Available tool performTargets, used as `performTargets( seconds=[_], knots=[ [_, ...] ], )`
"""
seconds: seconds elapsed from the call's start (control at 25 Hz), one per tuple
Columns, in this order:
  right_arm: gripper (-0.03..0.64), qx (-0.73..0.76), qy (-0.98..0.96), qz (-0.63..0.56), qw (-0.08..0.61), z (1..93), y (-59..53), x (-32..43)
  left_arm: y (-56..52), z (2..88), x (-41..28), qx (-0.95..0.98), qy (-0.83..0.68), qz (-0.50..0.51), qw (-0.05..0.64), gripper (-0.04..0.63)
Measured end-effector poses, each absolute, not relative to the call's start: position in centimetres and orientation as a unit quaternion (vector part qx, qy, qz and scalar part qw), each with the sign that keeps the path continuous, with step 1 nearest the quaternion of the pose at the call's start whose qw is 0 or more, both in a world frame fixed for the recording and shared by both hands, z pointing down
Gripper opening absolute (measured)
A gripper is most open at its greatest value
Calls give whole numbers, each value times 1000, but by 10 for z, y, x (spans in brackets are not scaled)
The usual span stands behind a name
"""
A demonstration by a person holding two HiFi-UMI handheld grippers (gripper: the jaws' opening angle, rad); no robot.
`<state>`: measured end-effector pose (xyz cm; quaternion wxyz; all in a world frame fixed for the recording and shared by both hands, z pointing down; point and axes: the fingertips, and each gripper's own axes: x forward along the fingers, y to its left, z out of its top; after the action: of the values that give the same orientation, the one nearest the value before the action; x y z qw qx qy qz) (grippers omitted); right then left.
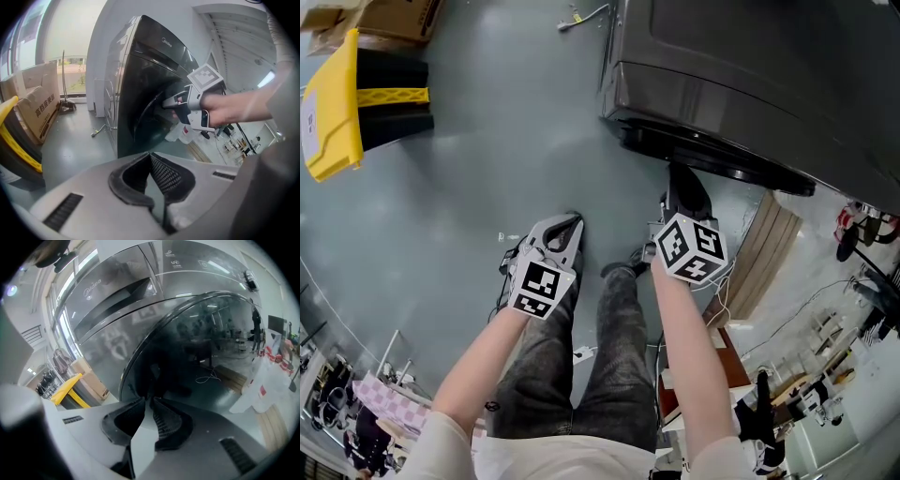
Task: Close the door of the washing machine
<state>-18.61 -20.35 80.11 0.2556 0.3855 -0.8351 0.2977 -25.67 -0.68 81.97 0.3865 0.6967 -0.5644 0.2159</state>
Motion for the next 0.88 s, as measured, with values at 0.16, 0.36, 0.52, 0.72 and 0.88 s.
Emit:
performTargets(
  seconds=[0.16, 0.36, 0.52, 0.72, 0.88],
  knots=[
    [72, 390, -838, 285, 253, 802, -204, -185, -7, 821, -255, 698, -563, 217, 386, 9],
    [61, 387, -845, 265, 257, 804, -207, -187, -2, 826, -257, 696, -564, 221, 385, 9],
    [41, 400, -837, 261, 266, 807, -213, -187, 3, 830, -252, 697, -562, 223, 385, 9],
    [41, 373, -852, 234, 282, 803, -209, -188, 9, 818, -250, 697, -563, 223, 383, 9],
    [41, 350, -861, 222, 296, 777, -190, -182, 14, 790, -244, 699, -563, 219, 383, 9]
  ],
)
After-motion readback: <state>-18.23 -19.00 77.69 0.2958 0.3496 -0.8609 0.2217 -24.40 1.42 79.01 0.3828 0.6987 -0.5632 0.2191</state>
